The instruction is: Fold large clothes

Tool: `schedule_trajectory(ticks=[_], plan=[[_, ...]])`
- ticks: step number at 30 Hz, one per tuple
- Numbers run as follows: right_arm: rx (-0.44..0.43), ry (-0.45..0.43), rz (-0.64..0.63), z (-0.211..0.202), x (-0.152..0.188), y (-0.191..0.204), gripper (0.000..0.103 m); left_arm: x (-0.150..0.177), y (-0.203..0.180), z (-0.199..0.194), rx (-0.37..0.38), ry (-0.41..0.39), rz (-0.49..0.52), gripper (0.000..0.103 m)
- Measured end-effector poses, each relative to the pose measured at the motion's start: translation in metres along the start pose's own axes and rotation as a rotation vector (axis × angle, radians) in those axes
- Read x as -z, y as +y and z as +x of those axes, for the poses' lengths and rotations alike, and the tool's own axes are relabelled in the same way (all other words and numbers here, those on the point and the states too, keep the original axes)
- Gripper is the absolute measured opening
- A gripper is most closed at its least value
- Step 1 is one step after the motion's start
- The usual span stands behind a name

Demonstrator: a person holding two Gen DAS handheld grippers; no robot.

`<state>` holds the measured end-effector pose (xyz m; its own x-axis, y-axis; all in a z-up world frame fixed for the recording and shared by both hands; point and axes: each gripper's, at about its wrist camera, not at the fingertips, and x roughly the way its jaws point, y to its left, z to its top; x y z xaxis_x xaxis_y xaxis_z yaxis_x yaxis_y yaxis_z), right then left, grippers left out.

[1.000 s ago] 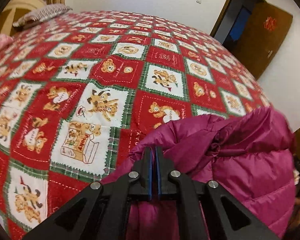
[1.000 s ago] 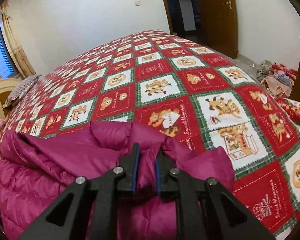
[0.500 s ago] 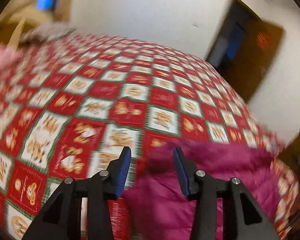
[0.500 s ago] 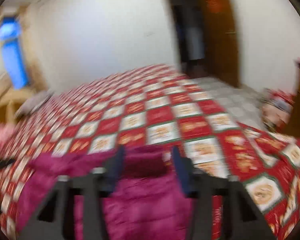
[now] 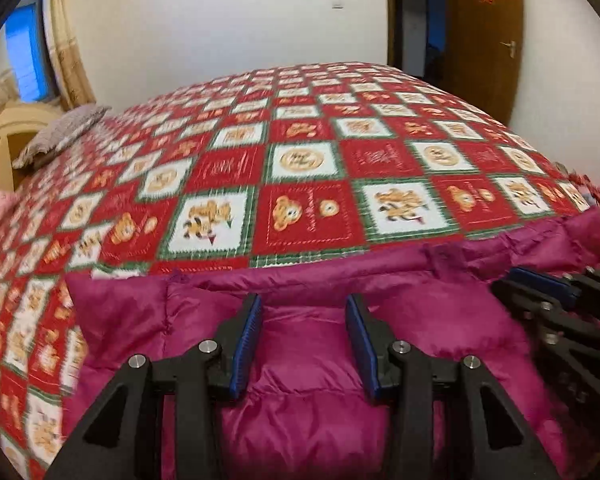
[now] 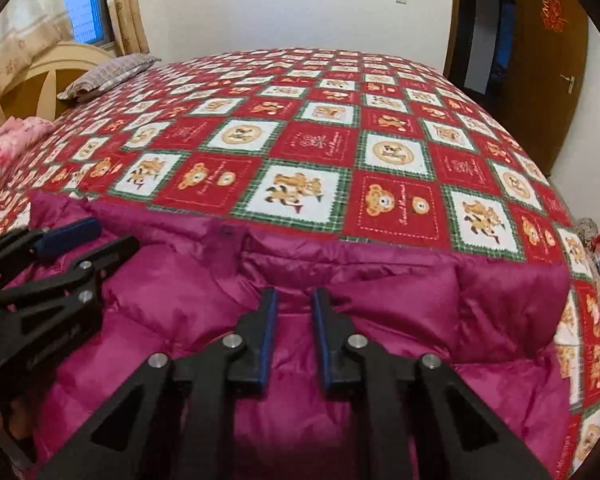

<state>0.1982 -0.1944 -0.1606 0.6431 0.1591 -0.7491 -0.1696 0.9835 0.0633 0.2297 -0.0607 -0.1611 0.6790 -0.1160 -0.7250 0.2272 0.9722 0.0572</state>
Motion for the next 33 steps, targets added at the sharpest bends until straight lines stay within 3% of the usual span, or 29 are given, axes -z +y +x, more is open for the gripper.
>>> schedule_trajectory(ticks=[9, 13, 19, 27, 33], plan=[[0.001, -0.043, 0.075, 0.005, -0.002, -0.014, 0.011, 0.008, 0.012, 0.024, 0.079, 0.0, -0.101, 0.047], [0.181, -0.072, 0.1, -0.015, 0.003, -0.048, 0.011, 0.008, 0.01, 0.025, 0.073, 0.002, -0.096, 0.047], [0.3, -0.032, 0.25, -0.013, 0.027, -0.101, 0.002, 0.008, 0.01, 0.024, 0.078, -0.002, -0.095, 0.047], [0.186, -0.049, 0.398, -0.005, 0.039, -0.133, 0.0, 0.008, 0.012, 0.027, 0.089, -0.001, -0.105, 0.047], [0.239, -0.025, 0.347, -0.006, 0.035, -0.123, 0.0, 0.005, 0.023, 0.014, 0.154, 0.029, -0.117, 0.047]])
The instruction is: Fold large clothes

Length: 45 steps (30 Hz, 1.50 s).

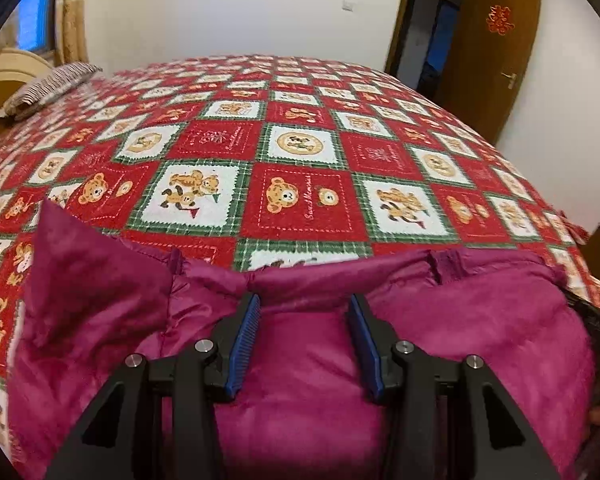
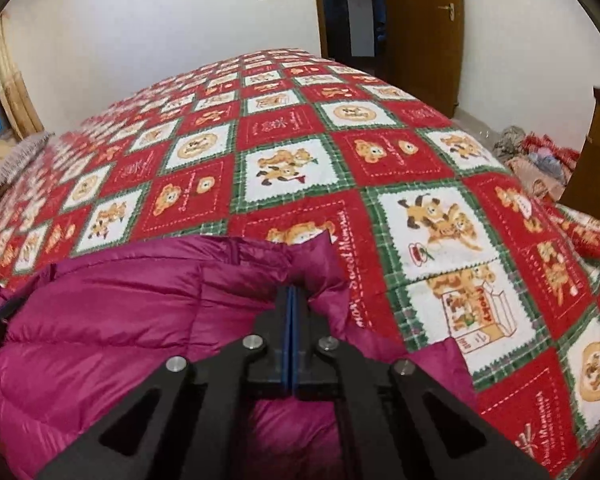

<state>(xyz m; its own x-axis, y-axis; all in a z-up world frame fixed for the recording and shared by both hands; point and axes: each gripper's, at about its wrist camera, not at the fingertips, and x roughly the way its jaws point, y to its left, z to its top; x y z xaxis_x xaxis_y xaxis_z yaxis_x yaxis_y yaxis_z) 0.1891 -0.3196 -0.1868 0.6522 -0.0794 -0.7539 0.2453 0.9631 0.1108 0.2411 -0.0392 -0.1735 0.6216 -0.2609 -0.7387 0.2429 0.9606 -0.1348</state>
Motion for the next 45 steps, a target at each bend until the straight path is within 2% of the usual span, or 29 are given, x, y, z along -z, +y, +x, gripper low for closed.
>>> schedule_trajectory(ticks=[3, 4, 6, 8, 10, 13, 15, 19, 21, 23, 27, 33, 34, 35, 37, 38, 41, 45], plan=[[-0.003, 0.04, -0.018, -0.009, -0.004, -0.003, 0.0, 0.001, 0.016, -0.041, -0.01, 0.003, -0.033, 0.048], [0.019, 0.019, -0.022, -0.023, -0.005, -0.004, 0.0, 0.005, 0.024, -0.06, -0.017, -0.004, -0.03, 0.05], [0.032, -0.079, -0.049, -0.061, -0.001, 0.003, 0.01, 0.016, 0.037, -0.091, -0.037, -0.043, -0.018, 0.057], [0.025, -0.124, -0.112, -0.093, 0.006, 0.023, 0.01, 0.035, 0.053, -0.125, -0.094, -0.11, -0.032, 0.075], [-0.059, -0.129, -0.151, -0.119, 0.019, 0.051, 0.01, 0.051, 0.061, -0.14, -0.133, -0.148, -0.063, 0.077], [-0.236, -0.095, -0.154, -0.137, 0.048, 0.097, 0.01, 0.074, 0.07, -0.145, -0.144, -0.134, -0.136, 0.077], [-0.279, -0.075, -0.18, -0.135, 0.066, 0.122, 0.01, 0.089, 0.071, -0.141, -0.131, -0.108, -0.173, 0.077], [-0.286, -0.039, -0.208, -0.113, 0.093, 0.149, 0.01, 0.121, 0.073, -0.128, -0.165, -0.06, -0.246, 0.077], [-0.254, -0.014, -0.214, -0.098, 0.103, 0.154, 0.009, 0.132, 0.076, -0.122, -0.143, -0.044, -0.299, 0.077], [-0.247, -0.011, -0.216, -0.09, 0.109, 0.153, 0.009, 0.138, 0.078, -0.122, -0.121, -0.069, -0.35, 0.077], [-0.243, -0.001, -0.216, -0.081, 0.112, 0.151, 0.008, 0.143, 0.073, -0.123, -0.108, -0.099, -0.391, 0.081], [-0.252, -0.015, -0.209, -0.081, 0.117, 0.15, 0.008, 0.144, 0.055, -0.121, -0.018, -0.13, -0.398, 0.083], [-0.253, -0.014, -0.209, -0.08, 0.117, 0.151, 0.008, 0.143, 0.054, -0.12, 0.036, -0.132, -0.417, 0.076], [-0.256, -0.012, -0.206, -0.08, 0.117, 0.15, 0.008, 0.142, 0.051, -0.119, 0.072, -0.13, -0.427, 0.051], [-0.27, -0.002, -0.191, -0.079, 0.116, 0.147, 0.008, 0.133, 0.045, -0.115, 0.116, -0.126, -0.416, 0.028], [-0.276, 0.002, -0.185, -0.079, 0.115, 0.146, 0.008, 0.129, 0.043, -0.117, 0.129, -0.134, -0.409, 0.02], [-0.304, 0.027, -0.148, -0.077, 0.113, 0.142, 0.008, 0.114, 0.034, -0.133, 0.214, -0.185, -0.399, 0.014], [-0.385, 0.089, -0.051, -0.074, 0.109, 0.131, 0.008, 0.094, 0.021, -0.155, 0.327, -0.233, -0.373, 0.011]])
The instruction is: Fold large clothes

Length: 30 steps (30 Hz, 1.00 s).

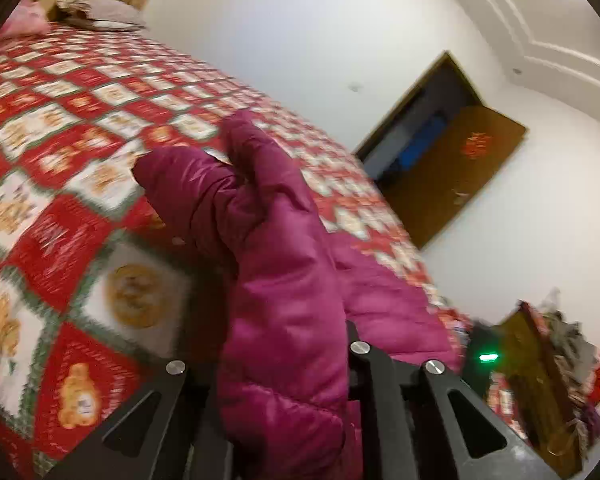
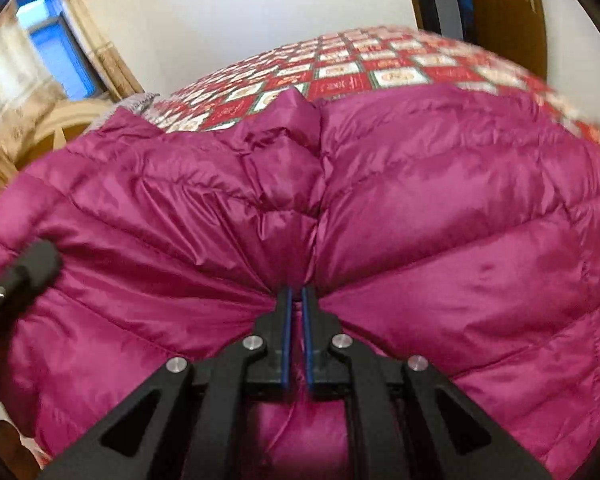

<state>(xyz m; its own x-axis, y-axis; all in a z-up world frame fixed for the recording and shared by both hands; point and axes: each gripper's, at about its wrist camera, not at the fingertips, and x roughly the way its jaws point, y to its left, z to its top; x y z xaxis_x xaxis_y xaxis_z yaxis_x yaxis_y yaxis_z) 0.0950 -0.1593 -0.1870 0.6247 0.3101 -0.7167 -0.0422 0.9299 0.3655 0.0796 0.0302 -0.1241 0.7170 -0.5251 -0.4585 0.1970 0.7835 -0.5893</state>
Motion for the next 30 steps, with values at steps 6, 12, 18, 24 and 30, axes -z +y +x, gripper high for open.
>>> schedule_trajectory(ticks=[6, 12, 18, 24, 30], plan=[[-0.23, 0.102, 0.17, 0.001, 0.008, 0.004, 0.007, -0.004, -0.049, -0.018, 0.054, -0.013, 0.196, 0.011], [-0.492, 0.201, 0.235, 0.023, 0.024, 0.048, 0.005, -0.002, -0.062, -0.033, -0.042, -0.004, 0.387, 0.011], [-0.51, 0.164, 0.168, -0.006, 0.011, 0.035, 0.01, 0.006, -0.079, -0.03, -0.129, -0.01, 0.559, 0.011], [-0.345, -0.006, 0.18, -0.079, -0.007, -0.038, 0.011, 0.032, -0.108, 0.007, -0.136, 0.049, 0.686, 0.012], [-0.174, -0.088, 0.236, -0.12, -0.003, -0.099, 0.011, 0.069, -0.133, 0.046, -0.173, 0.131, 0.841, 0.012]])
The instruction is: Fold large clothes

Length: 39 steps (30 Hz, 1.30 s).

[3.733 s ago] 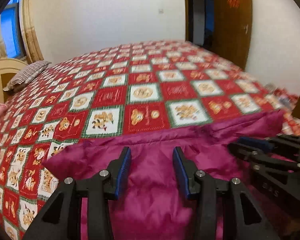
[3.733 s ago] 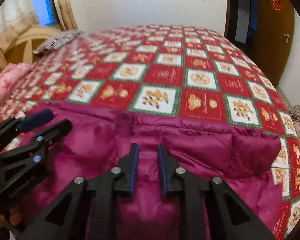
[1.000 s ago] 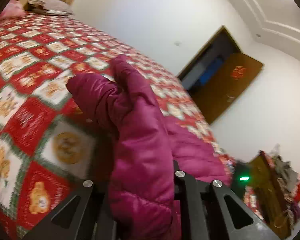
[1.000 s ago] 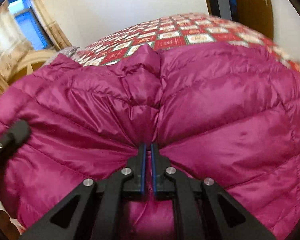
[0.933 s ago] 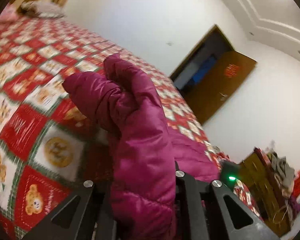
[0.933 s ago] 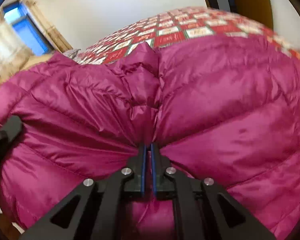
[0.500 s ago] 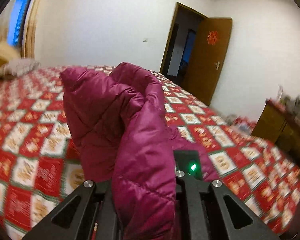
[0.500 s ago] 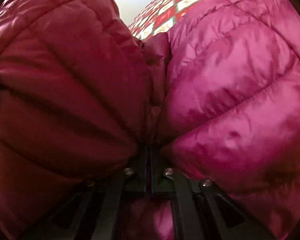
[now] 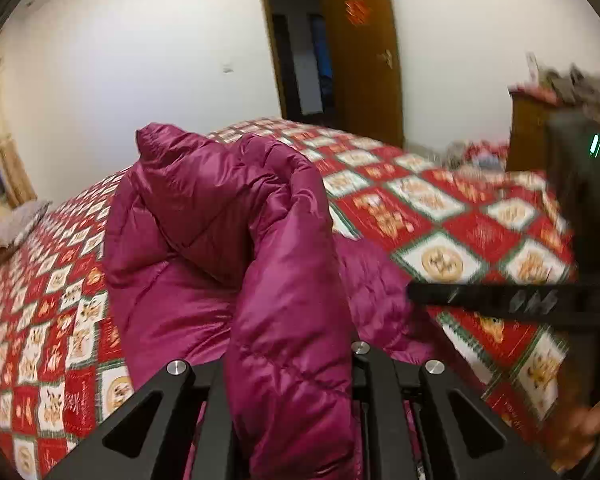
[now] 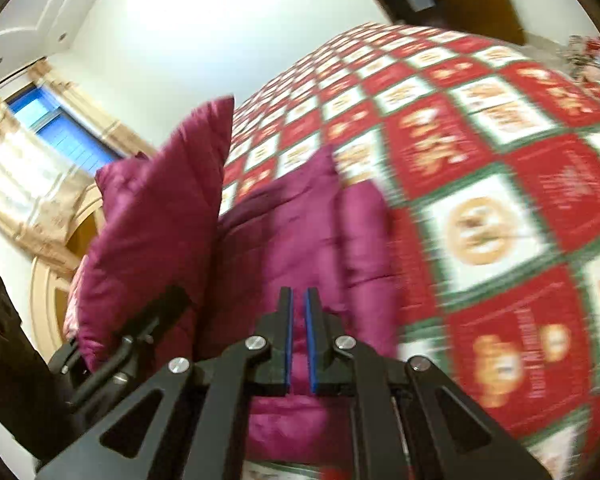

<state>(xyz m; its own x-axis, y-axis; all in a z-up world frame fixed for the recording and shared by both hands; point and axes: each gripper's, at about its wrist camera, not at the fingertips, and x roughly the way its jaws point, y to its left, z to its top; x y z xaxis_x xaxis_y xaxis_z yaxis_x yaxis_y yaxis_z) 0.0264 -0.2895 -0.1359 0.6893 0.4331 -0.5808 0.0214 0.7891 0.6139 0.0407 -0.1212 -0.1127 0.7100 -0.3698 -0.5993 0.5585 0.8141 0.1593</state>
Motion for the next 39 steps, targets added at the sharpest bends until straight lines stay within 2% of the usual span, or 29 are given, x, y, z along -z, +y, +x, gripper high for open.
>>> schedule_trajectory(ticks=[4, 8, 11, 14, 17, 19, 21, 23, 24, 26, 29, 33, 35, 37, 39], plan=[[0.064, -0.031, -0.007, -0.014, -0.002, -0.015, 0.011, 0.008, -0.026, 0.022, 0.025, 0.049, 0.063, 0.012], [0.089, -0.051, -0.066, -0.029, -0.01, -0.012, 0.014, 0.019, -0.045, 0.04, 0.074, 0.076, 0.084, 0.012], [0.057, -0.066, -0.13, -0.037, -0.027, -0.005, 0.014, 0.025, -0.05, 0.048, 0.084, 0.082, 0.091, 0.011], [-0.008, -0.067, -0.177, -0.026, -0.047, 0.004, 0.014, 0.029, -0.05, 0.051, 0.087, 0.079, 0.094, 0.011], [-0.113, 0.001, -0.268, -0.004, -0.054, 0.028, 0.014, 0.034, -0.051, 0.047, 0.078, 0.069, 0.097, 0.011], [-0.117, 0.071, -0.295, 0.02, -0.056, 0.035, 0.014, 0.035, -0.048, 0.043, 0.081, 0.059, 0.099, 0.011], [-0.036, 0.123, -0.276, 0.042, -0.052, 0.027, 0.009, 0.036, -0.047, 0.04, 0.086, 0.046, 0.113, 0.012], [0.046, 0.141, -0.27, 0.056, -0.047, 0.015, 0.0, 0.039, -0.046, 0.029, 0.081, 0.039, 0.146, 0.02], [0.064, 0.159, -0.256, 0.061, -0.044, 0.008, 0.0, 0.04, -0.048, 0.026, 0.084, 0.041, 0.154, 0.022], [0.035, 0.185, -0.193, 0.065, -0.036, -0.005, 0.0, 0.044, -0.047, 0.012, 0.102, 0.035, 0.176, 0.03], [-0.016, 0.186, -0.135, 0.064, -0.03, -0.02, 0.0, 0.054, -0.044, -0.015, 0.127, 0.003, 0.226, 0.034], [-0.025, 0.189, -0.148, 0.062, -0.023, -0.017, 0.0, 0.065, -0.051, -0.032, 0.129, 0.004, 0.317, 0.034], [-0.015, 0.195, -0.172, 0.061, -0.021, -0.013, 0.0, 0.07, -0.06, -0.038, 0.106, 0.005, 0.384, 0.034], [-0.013, 0.201, -0.178, 0.063, -0.025, -0.012, 0.0, 0.07, -0.067, -0.04, 0.092, -0.007, 0.411, 0.034], [-0.02, 0.215, -0.156, 0.067, -0.032, -0.014, 0.0, 0.068, -0.077, -0.04, 0.095, -0.032, 0.405, 0.041]])
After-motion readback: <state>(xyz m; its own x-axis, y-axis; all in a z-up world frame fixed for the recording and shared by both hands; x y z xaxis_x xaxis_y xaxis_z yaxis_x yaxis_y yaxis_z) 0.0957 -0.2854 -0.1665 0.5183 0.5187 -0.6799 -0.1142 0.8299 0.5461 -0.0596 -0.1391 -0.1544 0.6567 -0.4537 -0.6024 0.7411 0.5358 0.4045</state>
